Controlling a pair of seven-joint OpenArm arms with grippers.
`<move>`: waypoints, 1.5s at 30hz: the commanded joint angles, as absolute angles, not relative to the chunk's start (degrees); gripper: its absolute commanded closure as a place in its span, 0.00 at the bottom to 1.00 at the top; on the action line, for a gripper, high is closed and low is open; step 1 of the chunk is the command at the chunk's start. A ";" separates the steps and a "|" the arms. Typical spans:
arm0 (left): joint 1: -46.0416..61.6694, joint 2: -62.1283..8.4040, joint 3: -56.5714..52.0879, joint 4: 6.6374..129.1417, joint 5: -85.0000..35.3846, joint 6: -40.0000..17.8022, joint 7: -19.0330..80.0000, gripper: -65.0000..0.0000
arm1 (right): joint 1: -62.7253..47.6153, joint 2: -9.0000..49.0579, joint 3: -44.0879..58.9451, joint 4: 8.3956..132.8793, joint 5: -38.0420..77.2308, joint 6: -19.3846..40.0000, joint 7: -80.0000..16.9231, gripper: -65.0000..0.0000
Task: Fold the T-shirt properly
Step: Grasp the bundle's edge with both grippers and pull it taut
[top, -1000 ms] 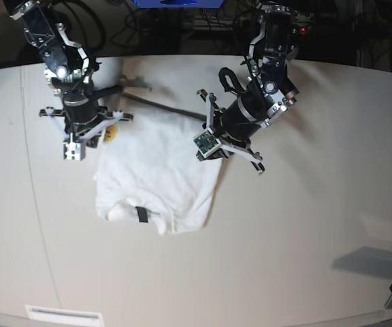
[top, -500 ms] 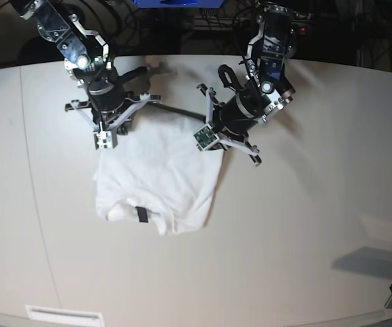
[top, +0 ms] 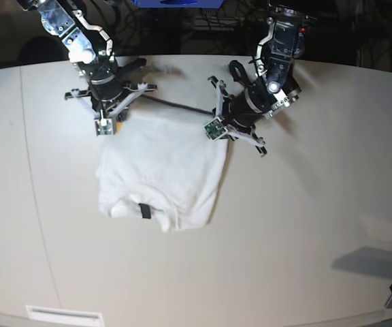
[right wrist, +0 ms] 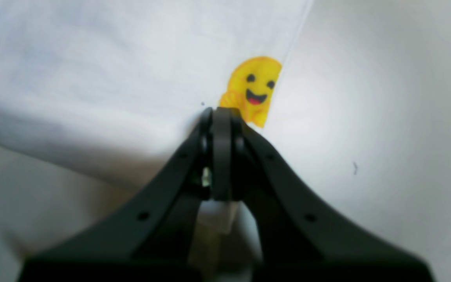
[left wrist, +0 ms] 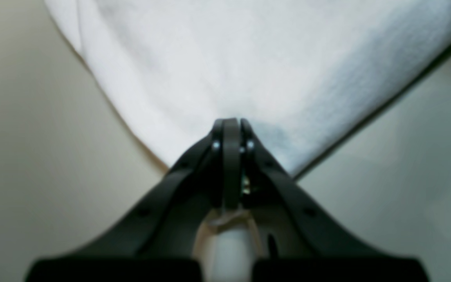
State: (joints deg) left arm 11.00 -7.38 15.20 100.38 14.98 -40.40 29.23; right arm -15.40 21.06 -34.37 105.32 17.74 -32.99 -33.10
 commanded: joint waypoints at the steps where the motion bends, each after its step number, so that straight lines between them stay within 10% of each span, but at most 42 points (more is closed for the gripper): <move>1: 10.95 -7.78 14.99 100.26 16.13 -40.00 30.64 1.00 | -15.25 21.49 -34.07 104.48 17.80 -33.54 -33.89 1.00; 45: 10.24 -7.60 6.37 102.81 15.87 -36.62 35.03 1.00 | -14.73 22.73 -16.48 108.26 18.07 -33.19 -34.15 1.00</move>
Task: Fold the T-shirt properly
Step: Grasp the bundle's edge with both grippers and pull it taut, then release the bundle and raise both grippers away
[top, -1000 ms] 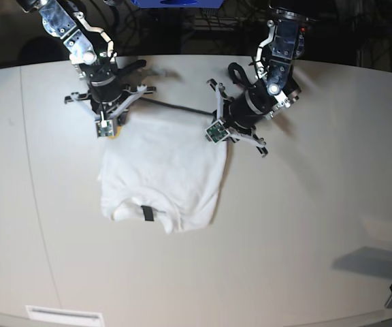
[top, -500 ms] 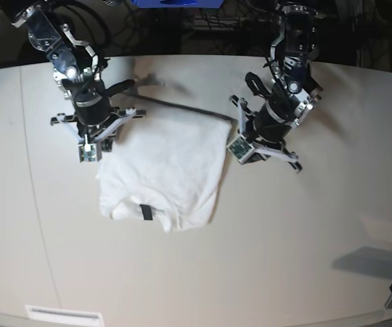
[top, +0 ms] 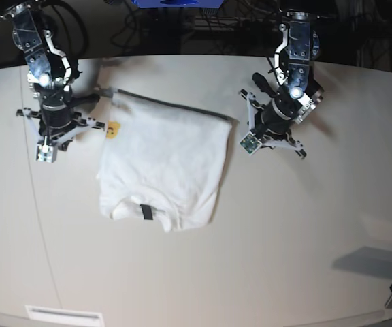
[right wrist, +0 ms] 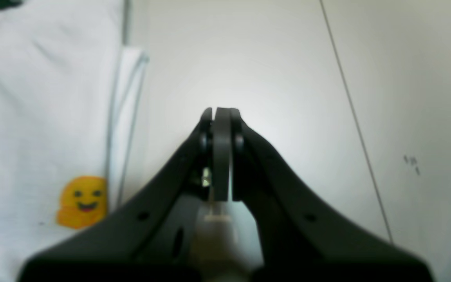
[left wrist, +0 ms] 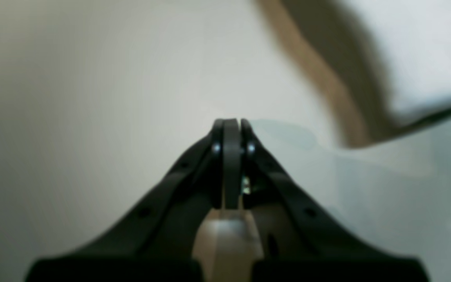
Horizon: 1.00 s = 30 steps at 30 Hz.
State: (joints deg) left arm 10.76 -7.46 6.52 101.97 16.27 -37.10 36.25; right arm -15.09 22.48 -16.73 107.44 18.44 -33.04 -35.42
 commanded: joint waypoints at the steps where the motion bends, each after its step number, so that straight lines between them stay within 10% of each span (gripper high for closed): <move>1: 10.15 -7.60 7.08 102.73 15.87 -36.62 35.03 1.00 | -14.73 22.29 -16.40 107.47 18.07 -33.10 -34.15 1.00; 30: 7.16 -2.51 19.03 96.04 15.96 -33.54 35.12 1.00 | -15.08 20.70 -16.40 102.90 17.98 -33.36 -34.24 1.00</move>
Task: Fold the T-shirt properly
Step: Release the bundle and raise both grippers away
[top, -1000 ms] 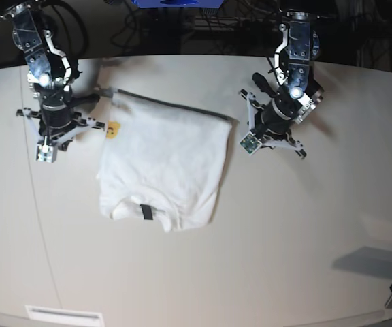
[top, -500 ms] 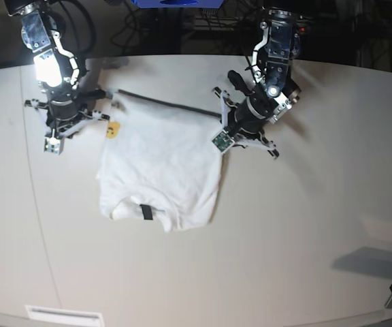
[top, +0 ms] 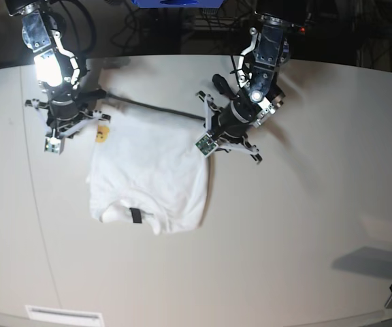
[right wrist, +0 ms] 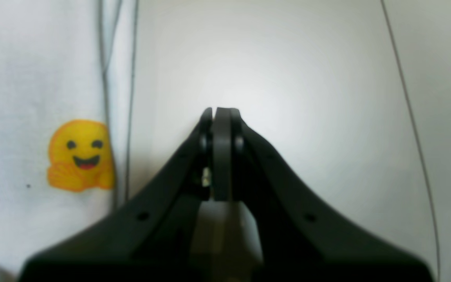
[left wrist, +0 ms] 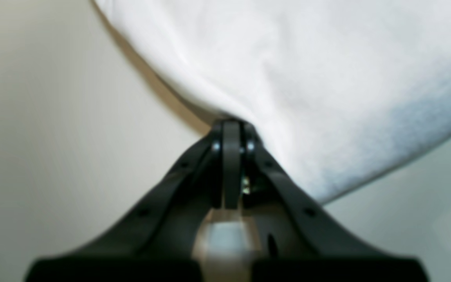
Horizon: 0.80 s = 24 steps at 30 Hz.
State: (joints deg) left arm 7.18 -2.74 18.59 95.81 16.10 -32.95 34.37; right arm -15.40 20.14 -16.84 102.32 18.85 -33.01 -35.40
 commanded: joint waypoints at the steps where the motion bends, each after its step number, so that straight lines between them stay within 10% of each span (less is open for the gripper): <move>1: 7.16 -2.42 19.82 96.04 15.96 -33.54 35.21 1.00 | -15.08 20.70 -16.40 102.46 17.98 -33.36 -34.15 1.00; 24: 7.25 -1.98 18.95 99.91 16.31 -33.45 35.21 1.00 | -15.34 19.91 -9.27 102.46 17.80 -33.10 -30.99 1.00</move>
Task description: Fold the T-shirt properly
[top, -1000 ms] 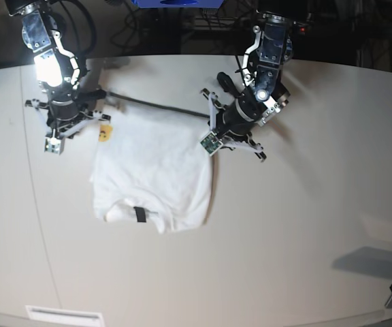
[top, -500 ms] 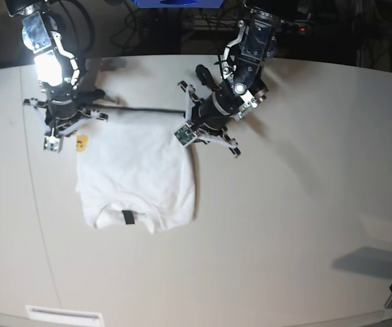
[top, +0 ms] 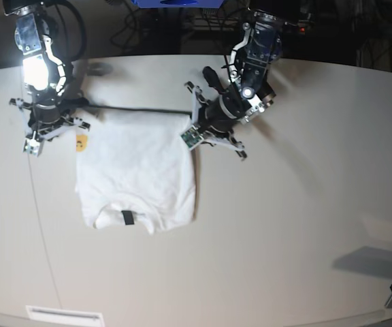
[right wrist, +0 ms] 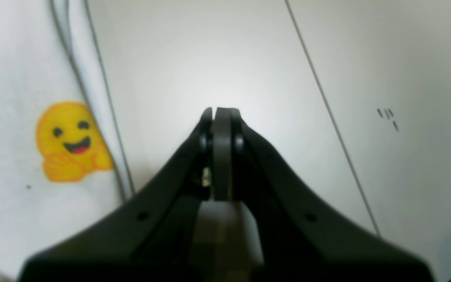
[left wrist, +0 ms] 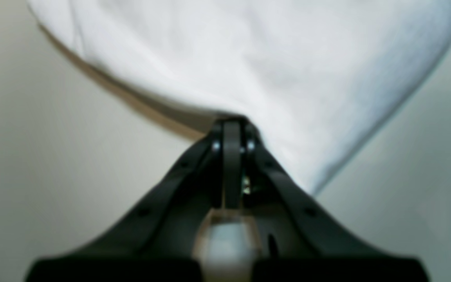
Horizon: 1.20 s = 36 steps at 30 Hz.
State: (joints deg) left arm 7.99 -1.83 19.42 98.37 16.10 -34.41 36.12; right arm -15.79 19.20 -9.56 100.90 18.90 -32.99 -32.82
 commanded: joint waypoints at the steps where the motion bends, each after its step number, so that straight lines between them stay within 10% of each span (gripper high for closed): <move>1: 7.16 -2.15 18.07 101.67 16.31 -33.45 35.21 1.00 | -16.04 20.00 -9.27 102.99 17.80 -33.10 -29.14 1.00; 8: 11.56 -2.95 16.04 113.98 16.31 -33.01 29.58 1.00 | -20.26 23.43 -10.24 104.04 12.88 -33.10 -14.46 1.00; 16: 25.36 -7.78 15.96 112.57 16.04 -16.57 0.57 1.00 | -30.73 17.54 -9.54 103.52 -7.96 -33.10 5.41 1.00; 25: 38.37 -12.18 15.78 111.78 15.69 -16.04 -15.43 1.00 | -41.19 17.36 -6.64 90.95 -7.96 -33.45 37.23 1.00; 36: 49.63 -12.26 15.78 91.91 16.13 -8.40 -40.31 1.00 | -54.11 12.18 2.95 79.69 -8.13 -33.19 56.92 1.00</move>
State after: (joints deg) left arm 48.88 -12.03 15.75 91.05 16.49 -8.88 -38.68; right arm -53.21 12.05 2.81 79.31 -8.12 -32.58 55.57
